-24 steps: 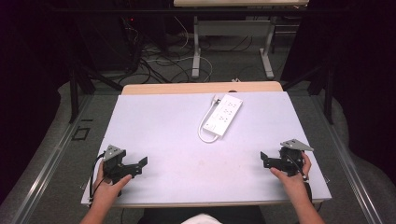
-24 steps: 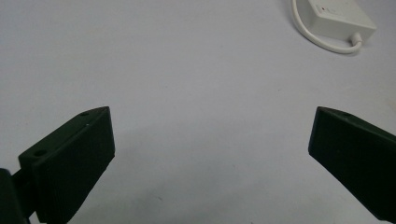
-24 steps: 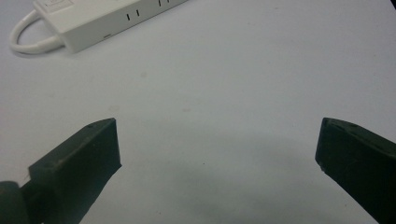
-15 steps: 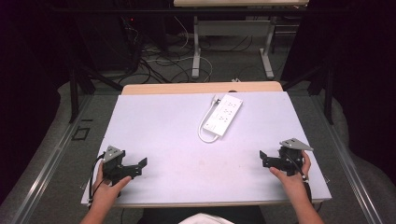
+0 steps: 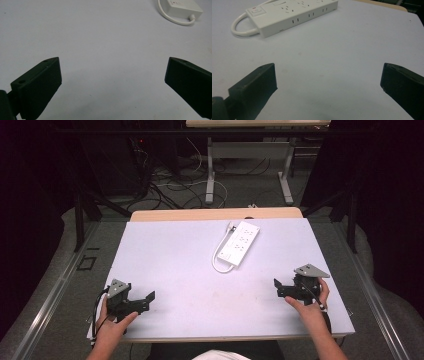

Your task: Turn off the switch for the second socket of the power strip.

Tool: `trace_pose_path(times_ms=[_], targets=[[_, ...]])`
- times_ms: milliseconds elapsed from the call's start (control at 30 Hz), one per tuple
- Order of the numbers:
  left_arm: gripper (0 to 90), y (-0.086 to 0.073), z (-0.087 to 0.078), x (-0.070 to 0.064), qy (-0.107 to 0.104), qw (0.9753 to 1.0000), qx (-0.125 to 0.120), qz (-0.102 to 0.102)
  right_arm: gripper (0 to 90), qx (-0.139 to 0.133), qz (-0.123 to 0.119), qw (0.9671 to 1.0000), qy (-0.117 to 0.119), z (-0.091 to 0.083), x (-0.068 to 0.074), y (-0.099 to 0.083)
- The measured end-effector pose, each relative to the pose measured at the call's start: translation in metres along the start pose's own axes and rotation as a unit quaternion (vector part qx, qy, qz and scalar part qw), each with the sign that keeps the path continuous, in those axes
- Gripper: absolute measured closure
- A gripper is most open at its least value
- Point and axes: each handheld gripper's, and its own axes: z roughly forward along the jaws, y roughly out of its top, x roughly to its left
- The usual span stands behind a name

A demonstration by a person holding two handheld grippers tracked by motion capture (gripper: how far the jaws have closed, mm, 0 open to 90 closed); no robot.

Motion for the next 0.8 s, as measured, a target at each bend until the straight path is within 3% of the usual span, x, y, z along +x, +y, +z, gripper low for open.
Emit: trace_pose_path(times_ms=[167,600,800], targets=[[1.3,0.0,-0.001,0.0,0.005,1.0,-0.002,-0.003,0.1,0.008,0.002,0.9998,0.017,0.004,0.004,0.005],[1.4,-0.002,-0.003,0.001,0.008,1.0,-0.002,-0.004,4.5,0.031,-0.024,0.9985,0.038,0.016,0.018,0.023],[1.6,-0.002,-0.004,0.001,0.009,0.9999,-0.002,-0.004,6.9,0.037,-0.015,0.9978,0.053,0.02,0.021,0.032]])
